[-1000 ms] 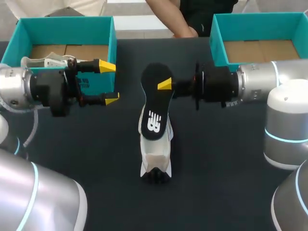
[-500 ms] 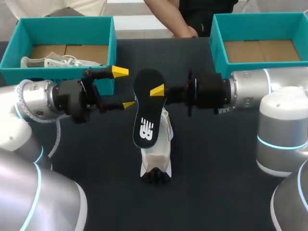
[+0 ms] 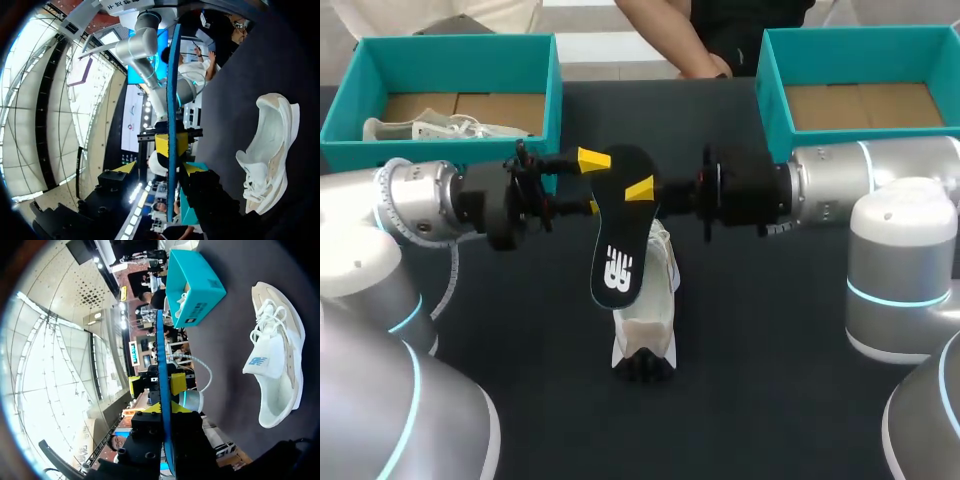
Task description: Take the shoe out of the shoebox, open the shoe tongue, remove and reinsert the insole, then place the shoe into the shoebox
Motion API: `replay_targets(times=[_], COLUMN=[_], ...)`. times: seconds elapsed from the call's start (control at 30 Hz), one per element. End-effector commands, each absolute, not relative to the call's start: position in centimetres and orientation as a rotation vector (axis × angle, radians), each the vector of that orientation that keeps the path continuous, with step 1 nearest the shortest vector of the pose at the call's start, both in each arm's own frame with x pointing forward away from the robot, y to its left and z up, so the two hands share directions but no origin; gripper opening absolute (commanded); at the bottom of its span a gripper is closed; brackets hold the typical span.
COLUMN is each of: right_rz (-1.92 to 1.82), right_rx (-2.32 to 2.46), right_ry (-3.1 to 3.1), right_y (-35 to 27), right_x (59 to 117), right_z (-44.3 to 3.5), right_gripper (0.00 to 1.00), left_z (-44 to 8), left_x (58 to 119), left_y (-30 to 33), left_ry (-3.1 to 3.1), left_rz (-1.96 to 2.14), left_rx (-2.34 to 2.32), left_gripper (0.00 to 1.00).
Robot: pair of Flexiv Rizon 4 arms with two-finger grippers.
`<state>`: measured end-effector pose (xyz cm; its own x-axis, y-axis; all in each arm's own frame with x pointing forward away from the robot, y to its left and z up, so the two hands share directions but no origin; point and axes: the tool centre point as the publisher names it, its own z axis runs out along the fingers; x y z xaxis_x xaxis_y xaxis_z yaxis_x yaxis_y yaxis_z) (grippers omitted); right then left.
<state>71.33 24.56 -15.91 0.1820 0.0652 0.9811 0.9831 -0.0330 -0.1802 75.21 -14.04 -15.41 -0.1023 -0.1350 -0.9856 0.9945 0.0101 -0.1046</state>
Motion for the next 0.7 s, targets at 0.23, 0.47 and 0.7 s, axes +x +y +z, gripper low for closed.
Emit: replay_targets(times=[0.23, 0.47, 0.7], right_rz=[-1.046, -1.046, -1.047], right_rx=[-1.361, -1.352, -1.349], right_ry=[-1.123, -1.124, -1.123], right_y=[25.48, 25.69, 25.77], right_x=[71.7, 71.7, 71.68], right_z=[-15.97, -15.95, -15.99], right_gripper=[0.0, 0.0, 0.0], left_z=[-15.03, -14.99, -15.05], left_x=[75.26, 75.2, 75.08], left_y=[-14.49, -14.66, -14.55], left_ry=[1.212, 1.222, 1.235], left_rz=[-1.299, -1.3, -1.297], left_rx=[1.081, 1.091, 1.102], left_gripper=[0.5, 0.42, 0.39])
